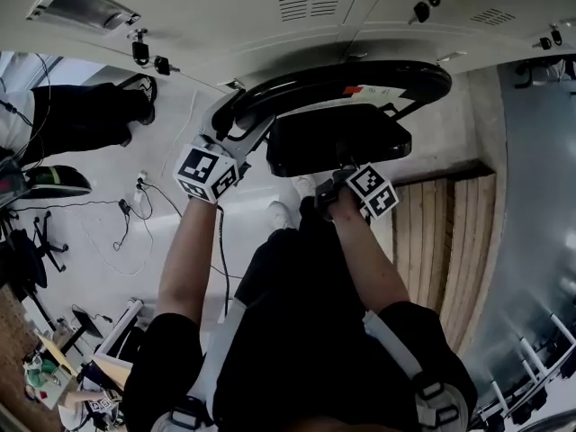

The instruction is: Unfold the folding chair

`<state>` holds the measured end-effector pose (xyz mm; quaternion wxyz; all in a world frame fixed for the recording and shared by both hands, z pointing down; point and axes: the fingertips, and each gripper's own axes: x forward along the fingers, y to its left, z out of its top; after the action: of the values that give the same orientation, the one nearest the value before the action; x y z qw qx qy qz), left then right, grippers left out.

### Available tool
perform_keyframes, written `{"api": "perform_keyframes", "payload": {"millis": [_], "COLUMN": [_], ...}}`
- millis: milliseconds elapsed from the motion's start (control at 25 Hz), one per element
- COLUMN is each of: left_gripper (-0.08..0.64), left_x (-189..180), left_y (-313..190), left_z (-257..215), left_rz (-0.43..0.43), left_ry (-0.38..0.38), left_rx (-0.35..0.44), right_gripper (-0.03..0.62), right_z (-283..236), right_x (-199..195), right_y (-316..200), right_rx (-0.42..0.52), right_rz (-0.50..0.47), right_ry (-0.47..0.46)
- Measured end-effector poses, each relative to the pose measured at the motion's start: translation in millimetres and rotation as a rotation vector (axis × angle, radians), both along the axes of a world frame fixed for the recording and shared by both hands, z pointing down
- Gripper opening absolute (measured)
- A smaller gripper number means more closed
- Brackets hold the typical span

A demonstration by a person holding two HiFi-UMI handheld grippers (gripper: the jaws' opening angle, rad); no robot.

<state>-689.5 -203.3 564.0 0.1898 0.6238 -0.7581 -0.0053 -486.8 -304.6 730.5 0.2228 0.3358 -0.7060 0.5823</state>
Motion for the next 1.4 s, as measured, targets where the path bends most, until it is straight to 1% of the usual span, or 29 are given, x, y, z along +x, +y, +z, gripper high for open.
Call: {"api": "perform_keyframes", "payload": {"millis": [80, 200, 360, 440, 680, 760, 800, 880, 960, 1080, 1120, 1160, 1280, 1400], "left_gripper": [0.311, 0.305, 0.299, 0.301, 0.291, 0.291, 0.279, 0.272, 0.273, 0.273, 0.273, 0.273, 0.272, 0.272], "left_x": [1, 10, 26, 31, 31, 35, 38, 44, 49, 54, 57, 59, 62, 65], "left_y": [0, 1, 6, 7, 8, 8, 8, 8, 10, 15, 15, 16, 19, 22], "left_z": [2, 3, 9, 12, 18, 18, 18, 18, 20, 24, 26, 29, 37, 43], "left_rz": [0.005, 0.034, 0.075, 0.093, 0.084, 0.102, 0.118, 0.147, 0.153, 0.138, 0.138, 0.138, 0.119, 0.075], "left_ry": [0.008, 0.017, 0.038, 0.035, 0.036, 0.034, 0.031, 0.023, -0.001, -0.110, -0.134, -0.137, -0.069, -0.037], "left_rx": [-0.002, 0.002, -0.003, 0.000, 0.024, 0.027, 0.026, 0.019, -0.004, -0.077, -0.091, -0.092, -0.051, -0.027], "right_gripper": [0.227, 0.225, 0.239, 0.245, 0.250, 0.249, 0.248, 0.245, 0.250, 0.269, 0.275, 0.278, 0.279, 0.279], "right_z": [2, 7, 21, 29, 43, 43, 43, 46, 55, 76, 84, 91, 110, 122], "right_x": [12, 30, 64, 79, 98, 103, 106, 115, 129, 154, 164, 173, 189, 198], "right_y": [5, 11, 27, 32, 39, 40, 41, 44, 49, 64, 69, 72, 74, 78], "right_rx": [0.001, 0.001, -0.015, -0.023, 0.003, 0.018, 0.023, 0.017, 0.003, -0.028, -0.041, -0.053, -0.078, -0.093], "right_rz": [0.015, 0.029, 0.066, 0.086, 0.095, 0.086, 0.082, 0.089, 0.103, 0.119, 0.128, 0.140, 0.175, 0.184], "right_ry": [-0.015, -0.034, -0.011, 0.001, -0.027, -0.050, -0.063, -0.078, -0.072, -0.041, -0.027, -0.013, 0.011, 0.000]}}
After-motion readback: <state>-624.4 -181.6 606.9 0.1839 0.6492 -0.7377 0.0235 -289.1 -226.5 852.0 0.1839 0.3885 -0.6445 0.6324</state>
